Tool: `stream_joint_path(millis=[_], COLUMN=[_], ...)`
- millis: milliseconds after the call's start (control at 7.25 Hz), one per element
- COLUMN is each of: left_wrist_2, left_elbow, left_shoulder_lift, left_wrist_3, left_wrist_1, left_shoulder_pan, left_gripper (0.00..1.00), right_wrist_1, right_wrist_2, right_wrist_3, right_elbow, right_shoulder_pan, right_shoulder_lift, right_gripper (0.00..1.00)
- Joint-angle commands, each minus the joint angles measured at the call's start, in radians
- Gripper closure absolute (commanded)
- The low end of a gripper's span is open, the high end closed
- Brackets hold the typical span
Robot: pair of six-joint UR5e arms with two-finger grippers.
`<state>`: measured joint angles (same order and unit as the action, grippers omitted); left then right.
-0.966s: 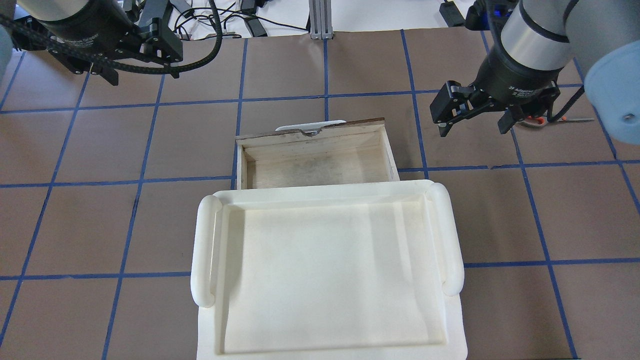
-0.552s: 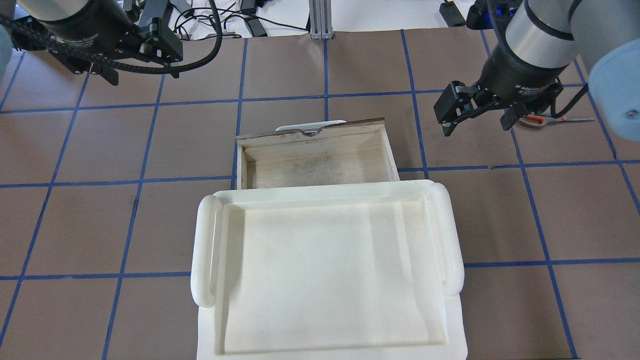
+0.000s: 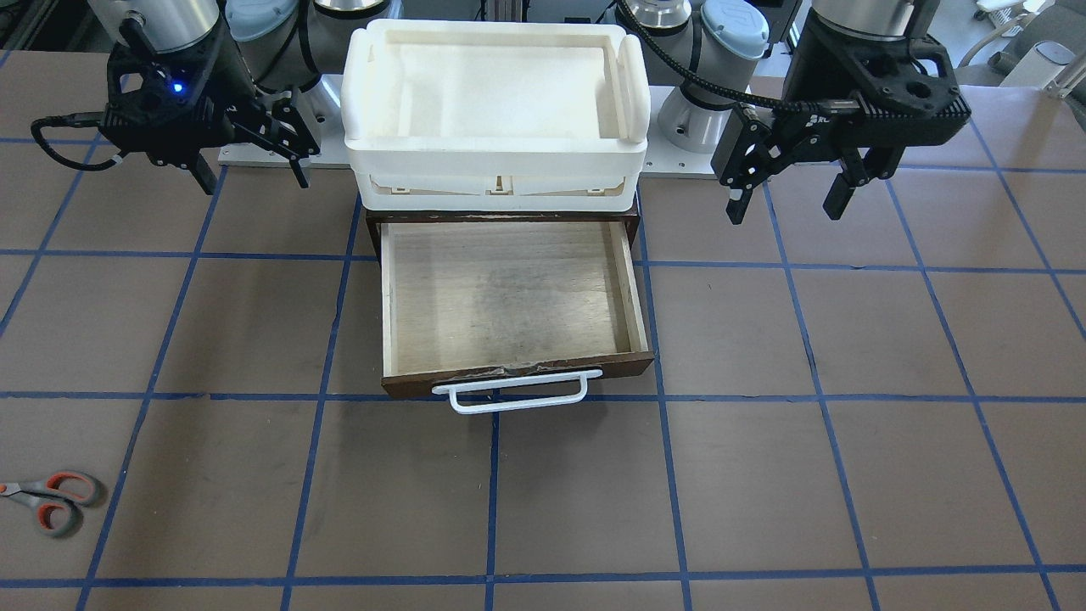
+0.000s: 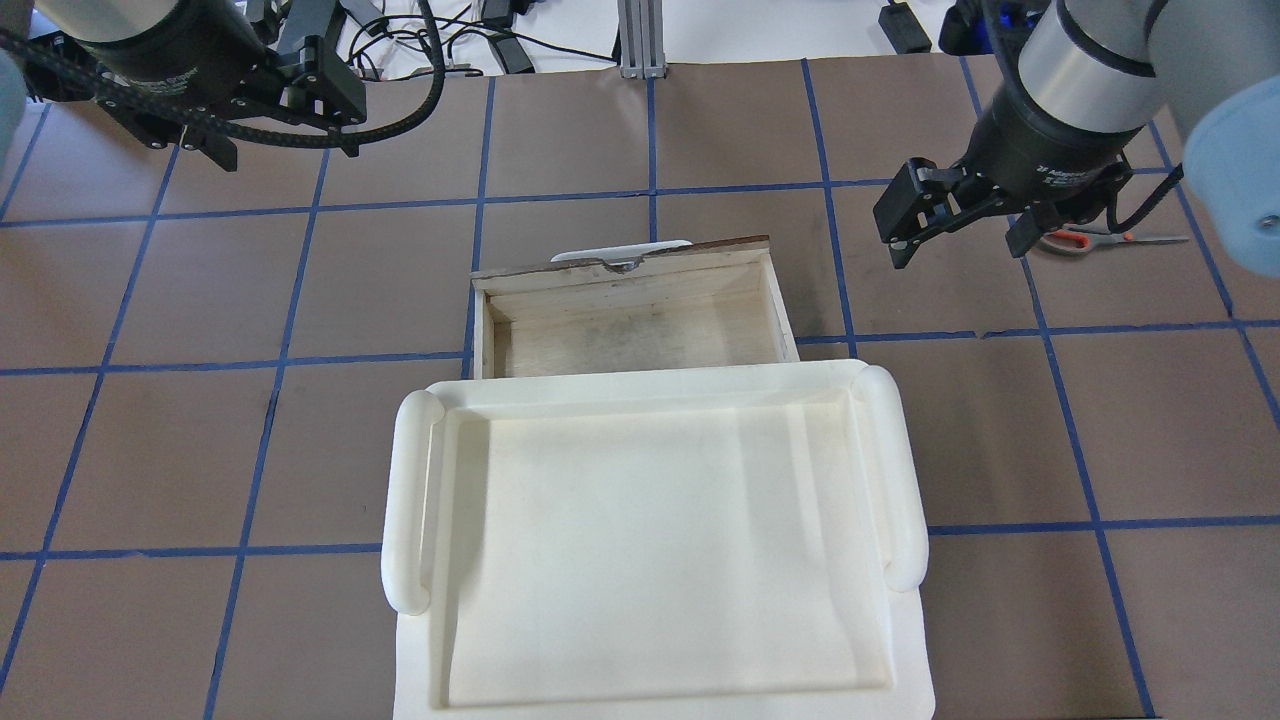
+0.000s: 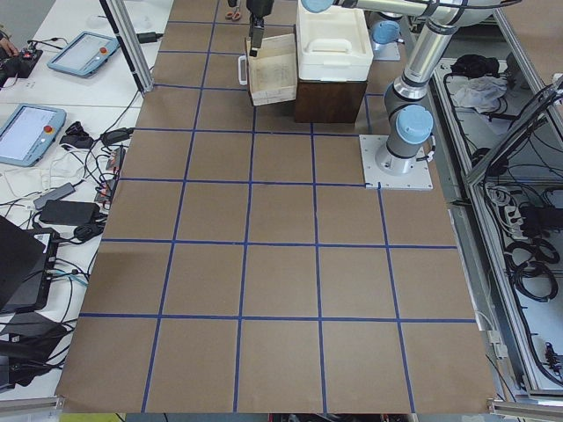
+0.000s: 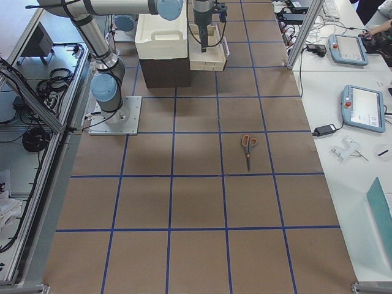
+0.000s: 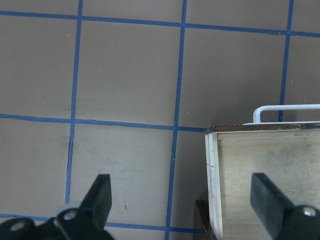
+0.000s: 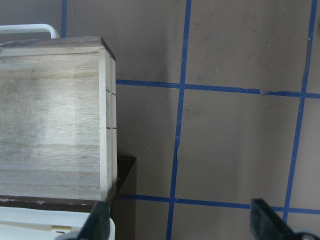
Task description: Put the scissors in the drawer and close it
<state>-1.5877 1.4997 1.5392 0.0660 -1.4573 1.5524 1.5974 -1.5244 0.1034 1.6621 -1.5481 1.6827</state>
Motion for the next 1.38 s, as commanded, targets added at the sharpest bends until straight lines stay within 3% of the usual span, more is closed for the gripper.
stream_joint_path(millis=[0,138,690,1241], left_wrist_2=[0.0,0.0,0.0,0.0], left_elbow=[0.001,-0.001,-0.001,0.0], left_shoulder_lift=[0.001,-0.001,0.001,-0.001], left_wrist_3=[0.0,-0.002,0.0,0.0], left_wrist_1=[-0.001,0.0,0.0,-0.001], left_shoulder_pan=[0.0,0.0,0.0,0.0], left_gripper=[0.0,0.0,0.0,0.0], right_wrist_1=[0.004,0.004,0.079,0.229], right_wrist_2=[-0.002,0.001,0.004,0.003], right_wrist_3=[0.01,0.021,0.774,1.25], right_elbow=[0.001,0.001,-0.005,-0.01], right_shoulder_pan=[0.014,0.026,0.287,0.411], right_shoulder_lift=[-0.001,-0.001,-0.076,-0.237], right_gripper=[0.0,0.0,0.0,0.0])
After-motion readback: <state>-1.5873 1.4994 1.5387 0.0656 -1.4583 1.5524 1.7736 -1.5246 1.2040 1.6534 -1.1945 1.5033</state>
